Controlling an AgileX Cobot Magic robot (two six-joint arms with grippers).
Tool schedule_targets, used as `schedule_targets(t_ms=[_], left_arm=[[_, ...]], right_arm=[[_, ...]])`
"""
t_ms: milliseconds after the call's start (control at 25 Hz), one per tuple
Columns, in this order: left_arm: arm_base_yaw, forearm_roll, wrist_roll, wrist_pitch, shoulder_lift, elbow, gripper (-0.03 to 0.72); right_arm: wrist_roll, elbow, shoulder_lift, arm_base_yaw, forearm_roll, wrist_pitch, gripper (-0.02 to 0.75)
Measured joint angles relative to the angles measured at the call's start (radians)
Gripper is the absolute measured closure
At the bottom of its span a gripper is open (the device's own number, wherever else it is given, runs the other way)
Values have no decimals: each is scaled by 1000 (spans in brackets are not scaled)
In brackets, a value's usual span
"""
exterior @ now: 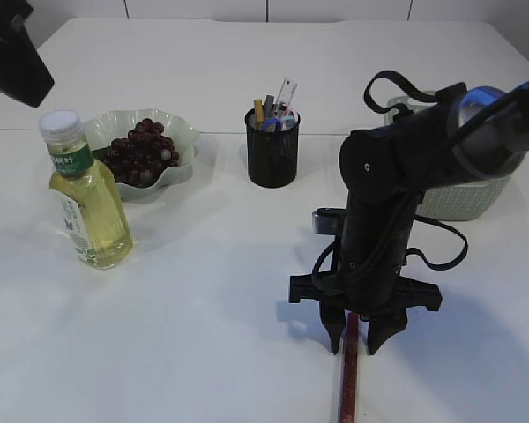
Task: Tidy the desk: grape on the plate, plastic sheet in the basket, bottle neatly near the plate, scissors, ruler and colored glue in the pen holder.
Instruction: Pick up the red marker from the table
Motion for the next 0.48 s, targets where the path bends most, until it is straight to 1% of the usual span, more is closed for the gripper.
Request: schedule_targets(t_ms=[160,480], left_arm=[[0,0,0,0,0,0,379],[0,8,0,0,0,0,379]], right_arm=[[0,0,0,0,0,0,377],[0,0,0,0,0,2,448]])
